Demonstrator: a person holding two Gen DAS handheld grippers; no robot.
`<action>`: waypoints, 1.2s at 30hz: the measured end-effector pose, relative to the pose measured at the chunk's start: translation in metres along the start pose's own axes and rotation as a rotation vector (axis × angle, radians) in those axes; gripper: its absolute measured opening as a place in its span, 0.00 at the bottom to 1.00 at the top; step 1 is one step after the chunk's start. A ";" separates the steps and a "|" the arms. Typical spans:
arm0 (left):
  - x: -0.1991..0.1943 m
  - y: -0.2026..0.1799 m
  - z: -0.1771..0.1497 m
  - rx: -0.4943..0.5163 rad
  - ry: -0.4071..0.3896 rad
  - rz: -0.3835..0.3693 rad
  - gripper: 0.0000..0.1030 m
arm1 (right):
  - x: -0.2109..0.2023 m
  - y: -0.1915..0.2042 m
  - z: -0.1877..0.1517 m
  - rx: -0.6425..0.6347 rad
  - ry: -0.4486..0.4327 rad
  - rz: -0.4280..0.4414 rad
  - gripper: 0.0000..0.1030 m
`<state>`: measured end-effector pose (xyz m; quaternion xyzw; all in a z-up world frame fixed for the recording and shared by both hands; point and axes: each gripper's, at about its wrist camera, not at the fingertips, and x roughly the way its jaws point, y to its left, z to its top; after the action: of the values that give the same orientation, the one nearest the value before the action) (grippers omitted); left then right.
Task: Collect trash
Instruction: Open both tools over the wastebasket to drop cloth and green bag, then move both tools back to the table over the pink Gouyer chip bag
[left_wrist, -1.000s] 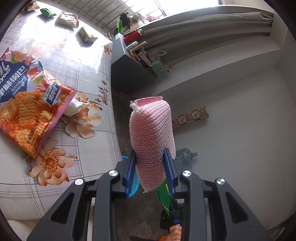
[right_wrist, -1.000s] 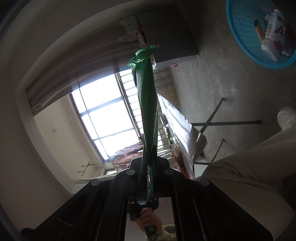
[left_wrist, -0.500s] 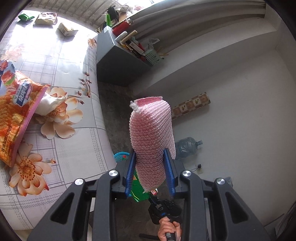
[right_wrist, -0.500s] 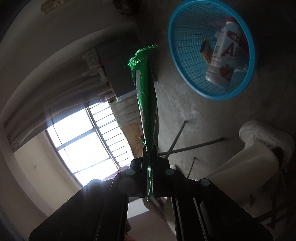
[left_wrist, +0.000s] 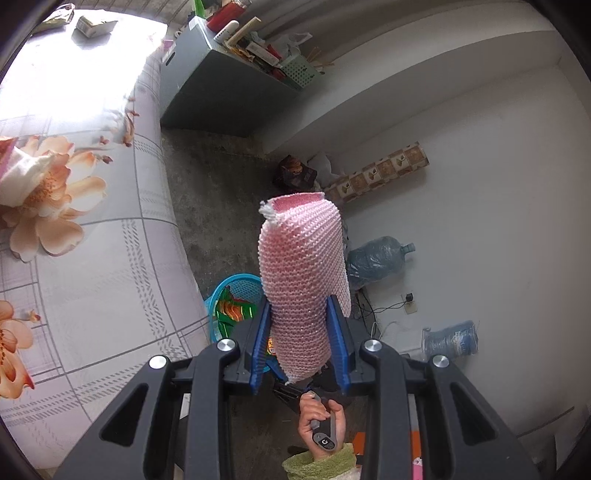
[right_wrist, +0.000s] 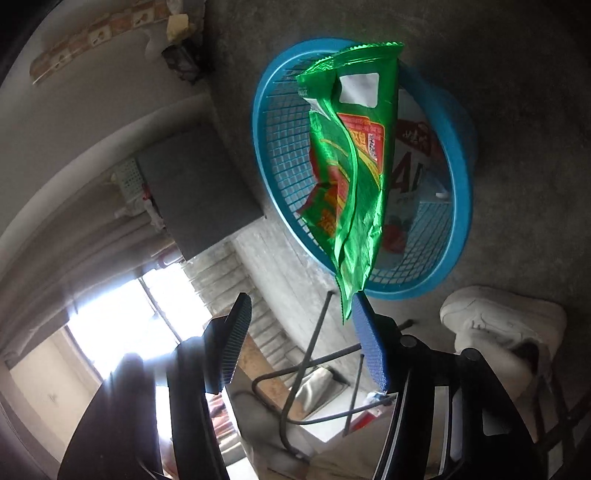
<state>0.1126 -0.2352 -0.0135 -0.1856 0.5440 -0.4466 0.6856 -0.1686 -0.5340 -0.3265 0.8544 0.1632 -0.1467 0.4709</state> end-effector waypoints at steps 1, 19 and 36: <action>0.010 -0.002 0.000 0.001 0.022 0.006 0.28 | -0.005 -0.001 -0.003 -0.009 0.008 0.011 0.54; 0.223 0.018 -0.029 -0.147 0.343 0.262 0.68 | -0.080 -0.019 -0.029 -0.008 -0.054 0.054 0.56; 0.048 -0.005 -0.028 0.209 0.125 0.202 0.72 | -0.060 0.054 -0.096 -0.286 0.062 0.024 0.61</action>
<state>0.0849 -0.2702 -0.0469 -0.0294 0.5519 -0.4404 0.7075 -0.1911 -0.4874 -0.2118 0.7845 0.1869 -0.0899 0.5844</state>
